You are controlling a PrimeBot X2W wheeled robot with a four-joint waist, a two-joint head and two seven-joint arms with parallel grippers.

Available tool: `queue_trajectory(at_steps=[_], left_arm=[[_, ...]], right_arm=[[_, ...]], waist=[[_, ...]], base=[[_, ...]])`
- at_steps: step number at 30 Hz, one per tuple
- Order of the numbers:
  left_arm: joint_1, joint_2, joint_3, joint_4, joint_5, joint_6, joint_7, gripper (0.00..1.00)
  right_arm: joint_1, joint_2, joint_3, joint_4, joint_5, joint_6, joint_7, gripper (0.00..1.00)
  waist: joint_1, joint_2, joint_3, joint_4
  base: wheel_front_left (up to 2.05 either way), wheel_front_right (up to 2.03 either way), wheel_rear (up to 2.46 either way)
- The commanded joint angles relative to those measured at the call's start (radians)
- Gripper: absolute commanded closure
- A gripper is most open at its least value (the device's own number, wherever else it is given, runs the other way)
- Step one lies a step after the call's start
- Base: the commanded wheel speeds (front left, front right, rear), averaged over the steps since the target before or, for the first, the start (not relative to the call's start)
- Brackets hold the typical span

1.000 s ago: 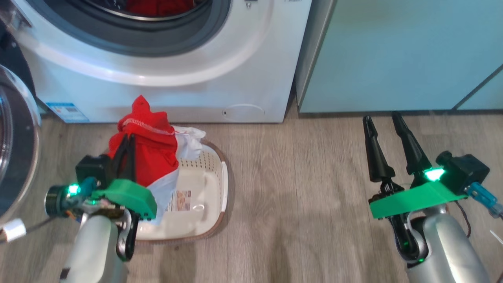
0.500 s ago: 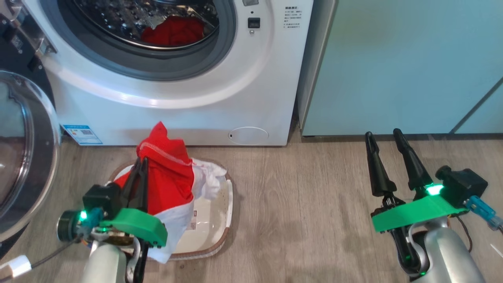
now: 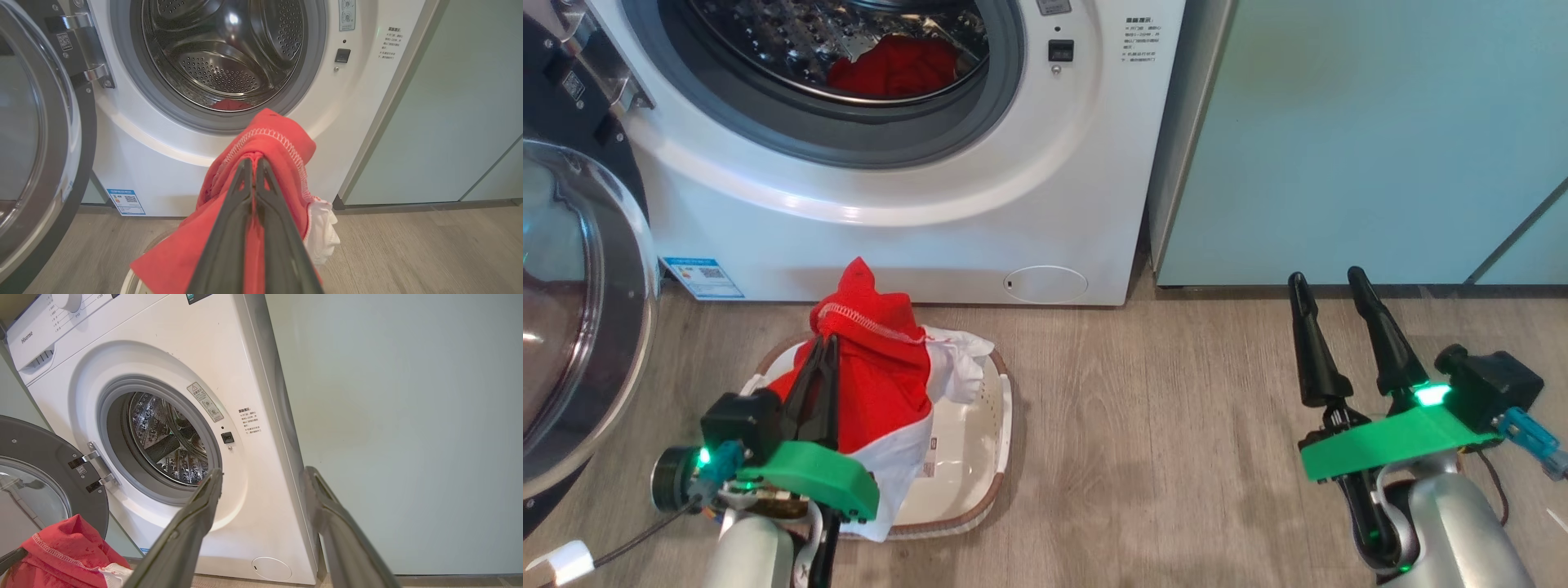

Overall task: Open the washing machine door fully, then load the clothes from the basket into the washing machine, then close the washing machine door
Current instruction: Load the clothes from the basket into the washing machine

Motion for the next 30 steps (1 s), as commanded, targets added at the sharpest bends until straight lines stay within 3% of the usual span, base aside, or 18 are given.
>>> queue_trajectory(at_steps=[1, 18, 30], left_arm=[[-0.025, 0.004, 0.024, -0.041, -0.008, 0.003, -0.013, 1.0], [-0.028, 0.004, 0.02, -0.054, -0.013, 0.013, -0.013, 1.0], [-0.11, 0.004, 0.046, -0.075, -0.002, 0.013, -0.013, 1.0]], right_arm=[[-0.006, 0.005, 0.018, -0.037, -0.01, 0.0, -0.009, 0.0], [-0.007, 0.008, 0.022, -0.037, -0.008, 0.0, -0.009, 0.0], [-0.036, 0.009, 0.027, -0.051, -0.004, 0.0, -0.009, 0.0]], waist=[[0.0001, -0.0001, 0.001, 0.0], [0.0001, -0.0001, 0.011, -0.009], [0.0001, -0.0001, 0.109, -0.049]], base=[[0.0, 0.0, 0.0], [0.0, 0.0, 0.0], [0.0, 0.0, 0.0]])
